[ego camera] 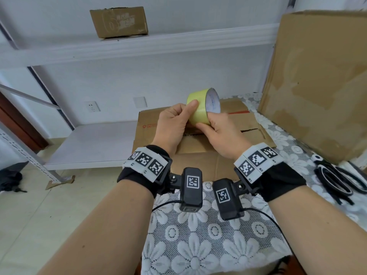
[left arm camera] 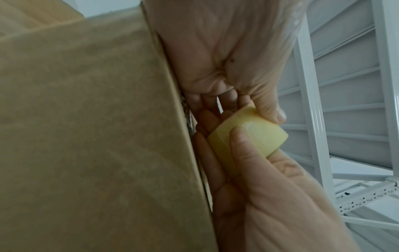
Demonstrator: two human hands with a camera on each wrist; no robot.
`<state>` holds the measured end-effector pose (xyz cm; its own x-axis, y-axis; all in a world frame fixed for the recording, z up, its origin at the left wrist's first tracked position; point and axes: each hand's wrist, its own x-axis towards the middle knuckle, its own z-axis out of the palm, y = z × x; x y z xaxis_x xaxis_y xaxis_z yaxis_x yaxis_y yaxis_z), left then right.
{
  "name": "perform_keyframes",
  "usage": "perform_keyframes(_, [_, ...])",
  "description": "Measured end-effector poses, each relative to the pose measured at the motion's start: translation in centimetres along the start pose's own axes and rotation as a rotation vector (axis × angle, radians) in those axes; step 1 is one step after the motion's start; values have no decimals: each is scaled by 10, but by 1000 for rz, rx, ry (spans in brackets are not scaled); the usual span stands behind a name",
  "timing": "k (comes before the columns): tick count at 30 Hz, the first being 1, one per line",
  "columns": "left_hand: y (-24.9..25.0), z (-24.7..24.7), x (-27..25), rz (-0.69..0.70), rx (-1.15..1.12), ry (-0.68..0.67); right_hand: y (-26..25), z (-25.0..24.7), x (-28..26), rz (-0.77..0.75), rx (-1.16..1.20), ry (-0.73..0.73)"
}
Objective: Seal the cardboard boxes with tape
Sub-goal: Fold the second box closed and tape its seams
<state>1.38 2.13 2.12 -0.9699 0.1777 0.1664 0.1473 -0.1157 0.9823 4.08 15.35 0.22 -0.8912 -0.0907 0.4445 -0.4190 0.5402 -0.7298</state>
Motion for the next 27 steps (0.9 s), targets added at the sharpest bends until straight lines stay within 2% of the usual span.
perform_keyframes(7, [-3, 6, -2, -9, 127, -31, -11, -5, -4, 84, 67, -28])
perform_keyframes(10, [-2, 6, 0, -15, 120, 0, -9, 0, -3, 40, -10, 37])
perform_keyframes(14, [-3, 6, 3, -11, 116, 47, -5, 4, -2, -1, -101, 16])
perform_keyframes(18, [-2, 5, 2, 10, 111, 86, -6, 1, -4, -36, -67, 6])
perform_keyframes(21, [-2, 5, 1, 9, 107, 93, -7, -2, -4, -8, -5, 25])
perform_keyframes(23, [-2, 4, 2, -6, 126, 81, -6, -1, -3, 15, -8, 72])
perform_keyframes(27, [-3, 6, 3, -29, 149, 27, -1, 3, -1, -38, -233, 254])
